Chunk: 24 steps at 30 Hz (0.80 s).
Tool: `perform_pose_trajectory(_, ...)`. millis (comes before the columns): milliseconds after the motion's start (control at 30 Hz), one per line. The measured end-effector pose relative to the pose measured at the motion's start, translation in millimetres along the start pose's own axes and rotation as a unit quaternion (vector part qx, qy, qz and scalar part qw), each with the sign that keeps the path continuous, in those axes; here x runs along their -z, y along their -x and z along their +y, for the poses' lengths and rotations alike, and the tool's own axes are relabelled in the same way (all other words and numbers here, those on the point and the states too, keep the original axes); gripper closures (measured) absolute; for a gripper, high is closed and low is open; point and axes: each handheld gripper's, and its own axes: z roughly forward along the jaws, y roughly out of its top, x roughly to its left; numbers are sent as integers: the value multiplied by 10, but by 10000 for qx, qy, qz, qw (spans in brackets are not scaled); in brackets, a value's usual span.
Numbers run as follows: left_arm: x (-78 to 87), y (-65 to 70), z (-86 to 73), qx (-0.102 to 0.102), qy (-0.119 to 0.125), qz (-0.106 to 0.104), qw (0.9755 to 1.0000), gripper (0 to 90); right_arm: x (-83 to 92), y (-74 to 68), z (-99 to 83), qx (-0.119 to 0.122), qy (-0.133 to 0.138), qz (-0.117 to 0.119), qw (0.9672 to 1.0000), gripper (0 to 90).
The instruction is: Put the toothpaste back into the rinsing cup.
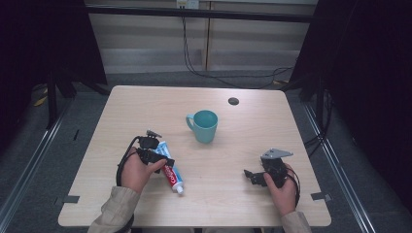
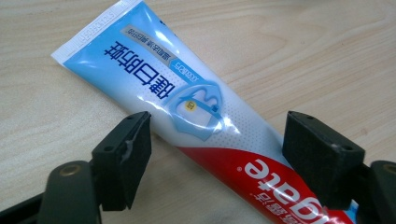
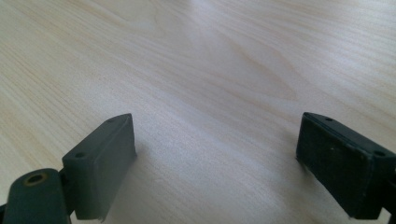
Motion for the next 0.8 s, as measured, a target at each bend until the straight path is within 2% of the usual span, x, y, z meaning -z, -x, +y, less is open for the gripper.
perform_pose_trajectory(233,-38,51,24,-72,0,80,9999,272,0,1,0,5,3,0,10000,111)
perform_pose_trajectory(433,-119,83,21,-37,-252,30,9997,335,-1,1,0,8,3,0,10000,112)
perform_pose_trajectory(500,-125,126,28,-193,-299,185,9992,390,-2,3,0,26,12,2,10000,112)
perform_pose_trajectory(600,-127,139,36,-176,-347,202,9990,413,-1,0,1,2,7,2,10000,111)
perform_pose_trajectory(700,-127,162,53,-287,-468,279,9981,447,-2,2,0,18,11,2,10000,111)
perform_pose_trajectory(733,-135,196,64,-376,-541,403,9970,458,-2,2,1,11,10,4,10000,112)
perform_pose_trajectory(800,-143,228,70,-439,-580,502,9961,487,-2,3,0,20,12,3,10000,111)
